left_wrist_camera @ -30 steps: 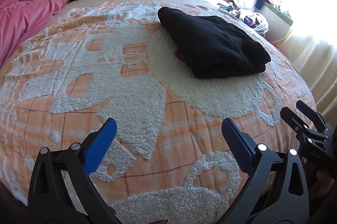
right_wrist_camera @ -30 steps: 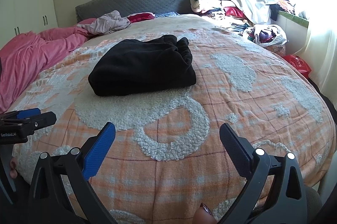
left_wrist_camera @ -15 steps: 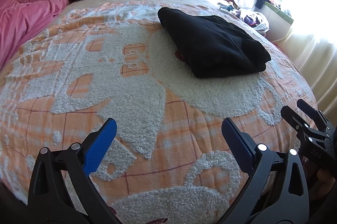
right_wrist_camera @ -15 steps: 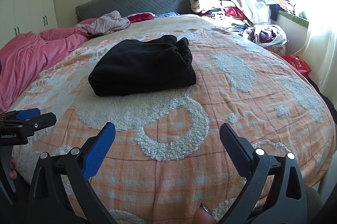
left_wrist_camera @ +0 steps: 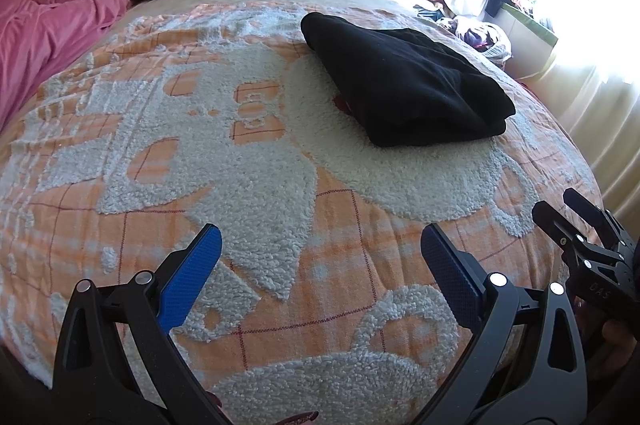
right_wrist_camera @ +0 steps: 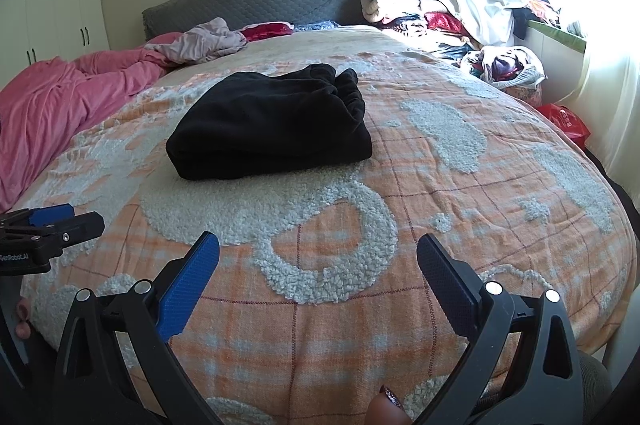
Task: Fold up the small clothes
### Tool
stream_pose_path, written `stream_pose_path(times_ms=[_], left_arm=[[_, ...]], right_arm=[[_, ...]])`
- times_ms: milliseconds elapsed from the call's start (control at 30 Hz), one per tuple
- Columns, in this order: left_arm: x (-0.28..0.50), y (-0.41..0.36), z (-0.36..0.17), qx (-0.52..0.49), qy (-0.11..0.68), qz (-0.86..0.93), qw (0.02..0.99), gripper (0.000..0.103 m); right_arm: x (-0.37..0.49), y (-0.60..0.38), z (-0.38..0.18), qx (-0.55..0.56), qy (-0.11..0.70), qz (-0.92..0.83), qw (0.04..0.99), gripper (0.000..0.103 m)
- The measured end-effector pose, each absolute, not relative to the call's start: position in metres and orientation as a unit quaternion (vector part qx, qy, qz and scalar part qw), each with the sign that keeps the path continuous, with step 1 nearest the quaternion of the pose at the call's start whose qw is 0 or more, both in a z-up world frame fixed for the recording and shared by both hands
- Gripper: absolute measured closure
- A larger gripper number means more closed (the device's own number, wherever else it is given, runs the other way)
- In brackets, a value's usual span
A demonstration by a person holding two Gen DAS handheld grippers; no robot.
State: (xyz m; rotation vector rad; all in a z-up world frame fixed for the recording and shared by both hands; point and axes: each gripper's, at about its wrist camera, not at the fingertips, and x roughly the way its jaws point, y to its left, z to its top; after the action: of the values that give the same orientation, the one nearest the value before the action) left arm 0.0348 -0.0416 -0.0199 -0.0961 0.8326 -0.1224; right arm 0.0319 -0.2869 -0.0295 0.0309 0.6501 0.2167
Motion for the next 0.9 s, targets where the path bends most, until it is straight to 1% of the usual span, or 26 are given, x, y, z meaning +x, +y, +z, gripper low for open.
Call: stream_pose_path(times_ms=[900], left_arm=[[0.0303,-0.0424,-0.0165,-0.041,0.396,-0.081,0.914,0.010]], right_arm=[[0.0331,-0.2947,-0.0328,0.027,0.322,0.082,0.943,0.005]])
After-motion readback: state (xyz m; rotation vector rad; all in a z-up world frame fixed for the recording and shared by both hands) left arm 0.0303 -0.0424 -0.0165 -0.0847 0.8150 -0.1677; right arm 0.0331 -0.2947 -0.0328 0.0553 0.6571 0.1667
